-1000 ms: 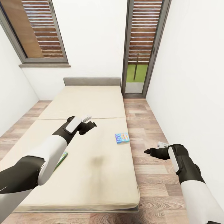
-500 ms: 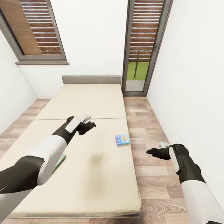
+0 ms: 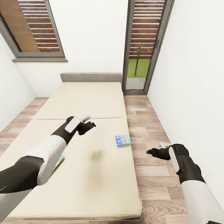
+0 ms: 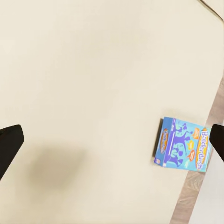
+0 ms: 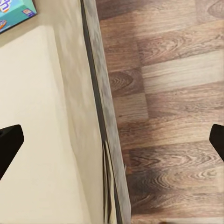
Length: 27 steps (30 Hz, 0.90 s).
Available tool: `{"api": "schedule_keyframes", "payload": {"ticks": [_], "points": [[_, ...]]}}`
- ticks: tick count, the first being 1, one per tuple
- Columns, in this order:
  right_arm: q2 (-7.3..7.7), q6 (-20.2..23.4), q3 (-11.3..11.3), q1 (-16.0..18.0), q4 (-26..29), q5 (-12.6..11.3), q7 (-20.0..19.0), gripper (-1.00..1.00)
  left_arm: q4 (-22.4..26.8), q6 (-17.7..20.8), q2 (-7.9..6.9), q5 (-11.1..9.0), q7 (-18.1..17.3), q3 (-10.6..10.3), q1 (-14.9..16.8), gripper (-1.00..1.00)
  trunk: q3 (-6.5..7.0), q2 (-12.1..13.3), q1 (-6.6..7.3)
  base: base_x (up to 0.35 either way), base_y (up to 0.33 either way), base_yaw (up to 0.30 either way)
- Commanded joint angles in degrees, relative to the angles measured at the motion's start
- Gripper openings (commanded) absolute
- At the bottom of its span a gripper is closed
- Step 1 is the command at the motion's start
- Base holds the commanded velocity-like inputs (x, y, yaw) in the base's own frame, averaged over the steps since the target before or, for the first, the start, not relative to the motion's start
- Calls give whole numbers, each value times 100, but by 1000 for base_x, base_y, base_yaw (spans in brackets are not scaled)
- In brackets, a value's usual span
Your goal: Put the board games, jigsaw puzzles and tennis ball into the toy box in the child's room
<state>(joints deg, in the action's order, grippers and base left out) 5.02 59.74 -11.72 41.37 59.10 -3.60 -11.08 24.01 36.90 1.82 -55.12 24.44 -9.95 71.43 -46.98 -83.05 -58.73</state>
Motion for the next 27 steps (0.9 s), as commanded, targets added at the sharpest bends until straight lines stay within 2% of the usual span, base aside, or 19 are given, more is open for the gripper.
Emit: {"api": "schedule_keyframes", "payload": {"ticks": [1,27], "points": [[0,26,-5,3,4,-36,15,100,9,3,-5,-61,52,-36,3,100,-14,-3,0,15,0,0],[-2,26,-5,2,20,-35,18,100,18,17,37,-70,52,-34,37,100,-258,-3,0,3,0,0]]}}
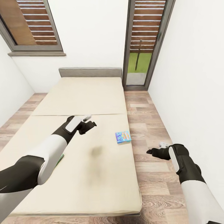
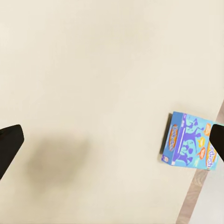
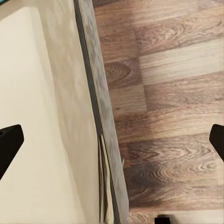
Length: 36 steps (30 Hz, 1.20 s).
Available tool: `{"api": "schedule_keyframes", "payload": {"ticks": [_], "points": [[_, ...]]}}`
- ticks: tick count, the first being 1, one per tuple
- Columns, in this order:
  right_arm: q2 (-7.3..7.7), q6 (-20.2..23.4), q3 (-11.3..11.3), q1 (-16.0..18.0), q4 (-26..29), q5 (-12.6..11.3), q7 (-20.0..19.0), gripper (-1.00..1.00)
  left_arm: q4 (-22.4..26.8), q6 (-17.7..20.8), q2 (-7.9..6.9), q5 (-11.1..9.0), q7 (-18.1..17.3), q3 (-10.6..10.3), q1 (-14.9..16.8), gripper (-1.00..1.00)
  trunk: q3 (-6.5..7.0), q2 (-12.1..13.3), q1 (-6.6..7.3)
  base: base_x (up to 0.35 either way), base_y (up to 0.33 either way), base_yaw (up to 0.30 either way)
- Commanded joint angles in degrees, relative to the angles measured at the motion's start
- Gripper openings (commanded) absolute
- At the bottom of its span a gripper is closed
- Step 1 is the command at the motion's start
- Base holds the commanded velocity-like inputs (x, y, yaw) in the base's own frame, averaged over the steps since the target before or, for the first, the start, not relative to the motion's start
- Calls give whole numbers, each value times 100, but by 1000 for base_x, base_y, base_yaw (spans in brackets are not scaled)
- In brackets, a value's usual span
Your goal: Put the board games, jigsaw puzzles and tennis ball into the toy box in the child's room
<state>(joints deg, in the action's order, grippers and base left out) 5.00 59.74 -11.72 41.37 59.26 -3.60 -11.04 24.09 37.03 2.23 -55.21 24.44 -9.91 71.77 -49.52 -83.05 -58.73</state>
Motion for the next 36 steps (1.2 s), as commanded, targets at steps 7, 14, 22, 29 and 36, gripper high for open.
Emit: {"api": "schedule_keyframes", "payload": {"ticks": [7,14,22,29,36], "points": [[9,26,-5,3,17,-36,14,100,15,20,3,-66,52,-31,30,100,-70,-2,0,0,0,0],[20,26,-18,3,22,-39,14,100,132,68,0,-68,61,-29,46,100,-136,-2,0,0,0,0],[33,26,-41,-25,131,-55,-10,100,555,296,-6,-71,86,-15,105,100,-180,-2,0,0,0,0],[-24,26,-111,-7,326,-22,-11,100,861,574,70,-16,159,-72,173,100,-187,-2,0,0,0,0],[-67,26,-108,91,551,-30,-27,100,1084,577,136,-16,192,-135,-53,100,-187,-2,0,0,0,0]]}}
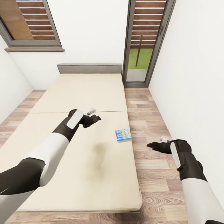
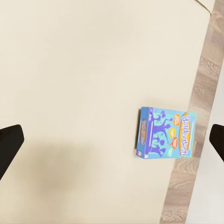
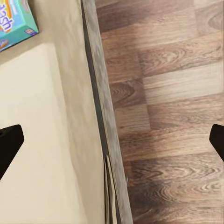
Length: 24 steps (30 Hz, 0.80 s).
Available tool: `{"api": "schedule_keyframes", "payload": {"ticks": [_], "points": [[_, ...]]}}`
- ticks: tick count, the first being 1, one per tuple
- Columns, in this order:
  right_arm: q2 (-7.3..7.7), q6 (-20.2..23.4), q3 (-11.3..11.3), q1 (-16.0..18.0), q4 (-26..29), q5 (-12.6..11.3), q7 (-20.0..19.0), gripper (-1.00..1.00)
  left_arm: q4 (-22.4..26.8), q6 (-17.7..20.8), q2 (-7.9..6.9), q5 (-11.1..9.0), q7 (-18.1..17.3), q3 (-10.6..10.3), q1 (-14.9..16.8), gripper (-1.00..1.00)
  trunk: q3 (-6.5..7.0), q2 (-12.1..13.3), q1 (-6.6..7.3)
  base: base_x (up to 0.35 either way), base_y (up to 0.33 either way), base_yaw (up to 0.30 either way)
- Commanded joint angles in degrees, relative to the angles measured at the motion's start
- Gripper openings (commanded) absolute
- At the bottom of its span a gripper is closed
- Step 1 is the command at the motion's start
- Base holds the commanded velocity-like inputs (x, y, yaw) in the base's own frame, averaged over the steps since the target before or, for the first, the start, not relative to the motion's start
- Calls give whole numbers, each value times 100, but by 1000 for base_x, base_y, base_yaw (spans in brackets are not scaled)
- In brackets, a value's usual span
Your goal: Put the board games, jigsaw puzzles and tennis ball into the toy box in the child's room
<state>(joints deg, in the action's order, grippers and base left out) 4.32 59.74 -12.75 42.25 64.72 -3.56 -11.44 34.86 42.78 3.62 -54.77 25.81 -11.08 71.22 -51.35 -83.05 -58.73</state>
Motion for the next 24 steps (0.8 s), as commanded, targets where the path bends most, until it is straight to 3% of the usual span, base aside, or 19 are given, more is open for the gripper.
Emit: {"api": "schedule_keyframes", "payload": {"ticks": [1,24], "points": [[0,26,-5,3,37,-34,13,100,40,2,-3,-60,56,-19,-30,100,-4,-2,0,0,0,0],[0,26,-5,3,265,-34,13,100,777,2,-3,-60,56,-19,-772,100,-4,-2,0,0,0,0]]}}
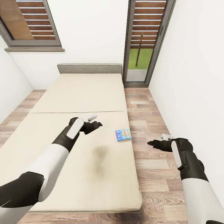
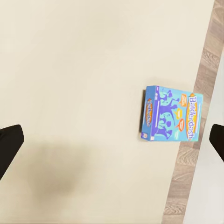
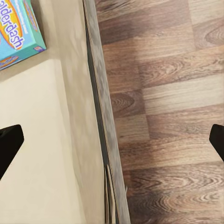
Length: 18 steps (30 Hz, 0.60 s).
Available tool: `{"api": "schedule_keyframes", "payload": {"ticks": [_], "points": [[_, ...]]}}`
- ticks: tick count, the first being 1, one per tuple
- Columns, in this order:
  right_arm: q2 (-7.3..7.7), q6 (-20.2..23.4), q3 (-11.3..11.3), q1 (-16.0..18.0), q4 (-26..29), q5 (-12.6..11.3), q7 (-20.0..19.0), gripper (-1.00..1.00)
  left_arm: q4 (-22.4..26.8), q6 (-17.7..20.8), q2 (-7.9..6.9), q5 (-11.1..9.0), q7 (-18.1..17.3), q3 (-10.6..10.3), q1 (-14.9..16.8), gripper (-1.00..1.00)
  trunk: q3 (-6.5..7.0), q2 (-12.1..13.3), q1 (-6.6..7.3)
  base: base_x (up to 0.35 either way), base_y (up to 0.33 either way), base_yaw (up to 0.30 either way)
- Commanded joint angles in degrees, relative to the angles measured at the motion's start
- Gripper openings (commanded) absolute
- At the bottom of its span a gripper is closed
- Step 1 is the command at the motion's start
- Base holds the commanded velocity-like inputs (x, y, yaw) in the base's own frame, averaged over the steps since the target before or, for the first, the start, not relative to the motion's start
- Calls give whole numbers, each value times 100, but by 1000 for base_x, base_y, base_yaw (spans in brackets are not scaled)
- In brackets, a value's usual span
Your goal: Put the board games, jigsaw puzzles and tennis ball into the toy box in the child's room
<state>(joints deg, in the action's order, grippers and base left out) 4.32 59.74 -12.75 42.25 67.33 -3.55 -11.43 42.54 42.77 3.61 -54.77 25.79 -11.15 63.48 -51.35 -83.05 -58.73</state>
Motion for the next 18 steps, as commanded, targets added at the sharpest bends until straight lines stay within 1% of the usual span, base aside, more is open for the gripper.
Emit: {"api": "schedule_keyframes", "payload": {"ticks": [1,6,18], "points": [[0,26,-5,3,4,-35,13,100,40,2,-2,-60,57,-12,-30,100,-4,-2,0,0,0,0],[0,26,-5,3,4,-35,13,100,140,2,-2,-60,57,-12,-191,100,-4,-2,0,0,0,0],[0,26,-5,3,4,-35,13,100,140,2,-2,-60,57,-12,-197,100,-4,-2,0,0,0,0]]}}
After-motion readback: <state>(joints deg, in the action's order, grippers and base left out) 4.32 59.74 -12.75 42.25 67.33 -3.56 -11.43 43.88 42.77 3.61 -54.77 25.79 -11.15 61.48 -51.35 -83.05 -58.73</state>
